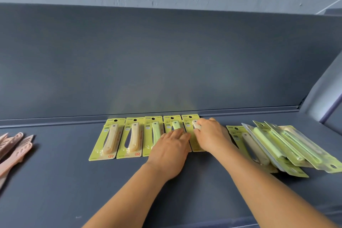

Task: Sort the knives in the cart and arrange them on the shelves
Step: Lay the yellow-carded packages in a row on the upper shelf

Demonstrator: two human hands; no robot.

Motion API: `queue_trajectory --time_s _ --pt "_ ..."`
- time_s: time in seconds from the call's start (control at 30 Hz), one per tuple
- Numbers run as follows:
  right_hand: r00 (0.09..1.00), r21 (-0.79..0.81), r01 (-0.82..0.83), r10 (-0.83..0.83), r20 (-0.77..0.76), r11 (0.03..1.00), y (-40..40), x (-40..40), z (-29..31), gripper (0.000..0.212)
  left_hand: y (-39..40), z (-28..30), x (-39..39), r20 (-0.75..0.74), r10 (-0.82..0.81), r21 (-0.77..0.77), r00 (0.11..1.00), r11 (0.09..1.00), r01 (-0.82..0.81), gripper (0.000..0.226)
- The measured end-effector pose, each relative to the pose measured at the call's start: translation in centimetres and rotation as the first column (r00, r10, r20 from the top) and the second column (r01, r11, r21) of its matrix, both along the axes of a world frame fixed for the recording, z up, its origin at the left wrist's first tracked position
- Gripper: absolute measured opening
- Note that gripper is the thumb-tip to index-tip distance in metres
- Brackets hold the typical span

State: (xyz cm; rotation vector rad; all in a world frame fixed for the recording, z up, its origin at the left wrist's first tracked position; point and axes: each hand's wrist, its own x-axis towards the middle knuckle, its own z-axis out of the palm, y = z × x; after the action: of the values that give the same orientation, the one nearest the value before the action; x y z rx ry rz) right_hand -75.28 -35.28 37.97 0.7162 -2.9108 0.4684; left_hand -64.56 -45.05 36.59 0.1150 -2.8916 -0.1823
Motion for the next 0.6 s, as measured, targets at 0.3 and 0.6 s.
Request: queue_trajectory --time_s 0.3,0.6 --pt "0.999 0.311 0.035 -0.034 -0.007 0.95 7.0 1.1 1.1 0.011 1.5 0.7 -1.1 0.099 -0.133 -0.033 0.986 0.99 0.136 0.046" --pt "0.976 0.04 -0.193 0.187 0.115 0.98 6.7 1.7 0.5 0.05 2.4 0.3 -1.2 0.067 -0.113 -0.021 0.991 0.993 0.115 0.043"
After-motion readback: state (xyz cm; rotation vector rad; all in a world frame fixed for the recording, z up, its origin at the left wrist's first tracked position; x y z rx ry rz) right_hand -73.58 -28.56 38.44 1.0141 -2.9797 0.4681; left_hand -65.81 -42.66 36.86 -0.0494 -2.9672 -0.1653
